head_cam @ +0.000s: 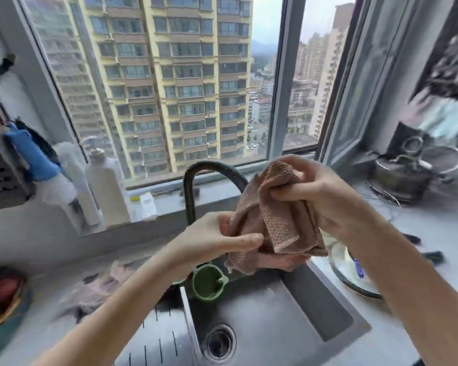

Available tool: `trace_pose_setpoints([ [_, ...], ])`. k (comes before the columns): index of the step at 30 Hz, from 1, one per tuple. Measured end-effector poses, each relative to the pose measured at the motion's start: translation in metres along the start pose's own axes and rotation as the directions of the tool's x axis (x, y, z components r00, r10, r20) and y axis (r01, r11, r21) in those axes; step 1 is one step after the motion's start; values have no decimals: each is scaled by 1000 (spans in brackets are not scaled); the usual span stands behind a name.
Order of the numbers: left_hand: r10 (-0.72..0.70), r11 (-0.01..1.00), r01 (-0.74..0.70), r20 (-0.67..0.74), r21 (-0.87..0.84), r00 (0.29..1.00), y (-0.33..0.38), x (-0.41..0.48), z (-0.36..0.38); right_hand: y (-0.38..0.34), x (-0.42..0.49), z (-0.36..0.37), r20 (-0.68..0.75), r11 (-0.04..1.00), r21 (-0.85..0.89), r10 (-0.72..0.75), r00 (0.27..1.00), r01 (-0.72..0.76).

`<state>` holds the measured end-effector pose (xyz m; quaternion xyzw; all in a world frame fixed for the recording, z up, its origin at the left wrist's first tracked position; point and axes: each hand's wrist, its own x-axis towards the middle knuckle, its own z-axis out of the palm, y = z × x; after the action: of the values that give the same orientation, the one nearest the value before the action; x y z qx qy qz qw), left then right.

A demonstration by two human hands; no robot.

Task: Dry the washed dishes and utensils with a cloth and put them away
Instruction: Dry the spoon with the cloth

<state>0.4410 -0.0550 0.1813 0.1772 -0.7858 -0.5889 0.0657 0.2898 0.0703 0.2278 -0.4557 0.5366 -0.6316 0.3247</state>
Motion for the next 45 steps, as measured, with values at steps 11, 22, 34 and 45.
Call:
trace_pose_setpoints([
  [11, -350, 727, 444, 274, -524, 896, 12, 104, 128, 118, -85, -99, -257, 820, -528, 96, 962, -223],
  [22, -278, 953, 296, -198, 67, 940, -19, 242, 181, 145, -74, -231, -622, 980, 37, 174, 764, -194],
  [34, -118, 446, 352, -335, 823, 935, -75, 393, 247, 157, -43, -322, -648, 973, 62, 209, 732, -223],
  [45, -163, 739, 373, -388, 561, 907, -57, 357, 227, 171, -29, -307, -677, 958, 193, 288, 678, -214],
])
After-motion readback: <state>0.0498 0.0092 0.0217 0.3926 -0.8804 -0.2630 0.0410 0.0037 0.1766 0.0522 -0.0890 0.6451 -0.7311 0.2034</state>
